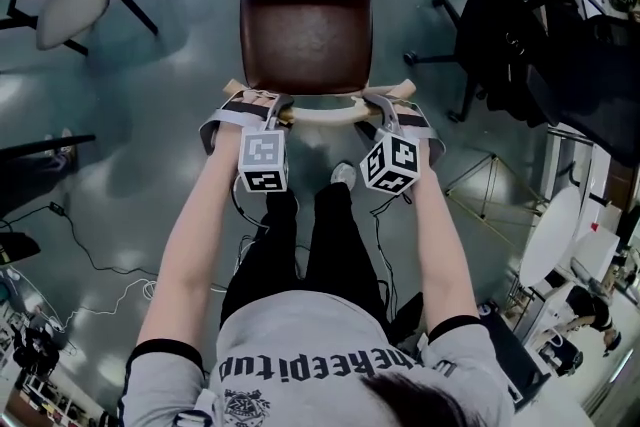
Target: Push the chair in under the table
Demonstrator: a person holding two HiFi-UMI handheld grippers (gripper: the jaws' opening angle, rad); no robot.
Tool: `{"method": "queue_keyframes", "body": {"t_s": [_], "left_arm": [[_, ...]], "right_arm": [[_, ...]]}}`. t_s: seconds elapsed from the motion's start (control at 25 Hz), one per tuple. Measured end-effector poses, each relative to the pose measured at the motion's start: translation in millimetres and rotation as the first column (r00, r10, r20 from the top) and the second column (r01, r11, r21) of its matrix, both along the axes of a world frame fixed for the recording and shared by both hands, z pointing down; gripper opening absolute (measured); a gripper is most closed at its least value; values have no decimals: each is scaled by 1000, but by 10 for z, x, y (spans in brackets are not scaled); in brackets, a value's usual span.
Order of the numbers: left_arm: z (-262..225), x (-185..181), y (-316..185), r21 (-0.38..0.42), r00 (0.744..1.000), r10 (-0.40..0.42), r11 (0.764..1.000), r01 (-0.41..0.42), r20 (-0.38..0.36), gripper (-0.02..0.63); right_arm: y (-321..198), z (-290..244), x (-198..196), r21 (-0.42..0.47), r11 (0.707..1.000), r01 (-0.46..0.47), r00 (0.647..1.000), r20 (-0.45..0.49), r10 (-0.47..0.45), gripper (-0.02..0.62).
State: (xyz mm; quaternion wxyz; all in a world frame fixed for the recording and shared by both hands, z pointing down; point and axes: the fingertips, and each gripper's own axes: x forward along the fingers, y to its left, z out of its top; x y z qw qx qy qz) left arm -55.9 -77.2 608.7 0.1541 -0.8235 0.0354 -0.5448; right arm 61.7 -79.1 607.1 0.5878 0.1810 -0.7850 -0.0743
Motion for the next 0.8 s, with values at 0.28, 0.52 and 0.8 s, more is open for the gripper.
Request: {"method": "queue_keyframes", "body": {"t_s": [0.28,0.52,0.8], "left_arm": [[1,14,23,4,1000,25,1000,-25,-14,184],[6,-8,-100,10,1000,10,1000,-10,-2,184],[-4,-55,-479,-20,1000,6,1000,-6,17,187]], "right_arm": [[3,27,12,23,1000,-11,1000,-23,12,225],[-107,27,-10,29,1000,3,1000,0,-3,225],[-473,-9,-58,40,999,19,999,30,-20,224]]}}
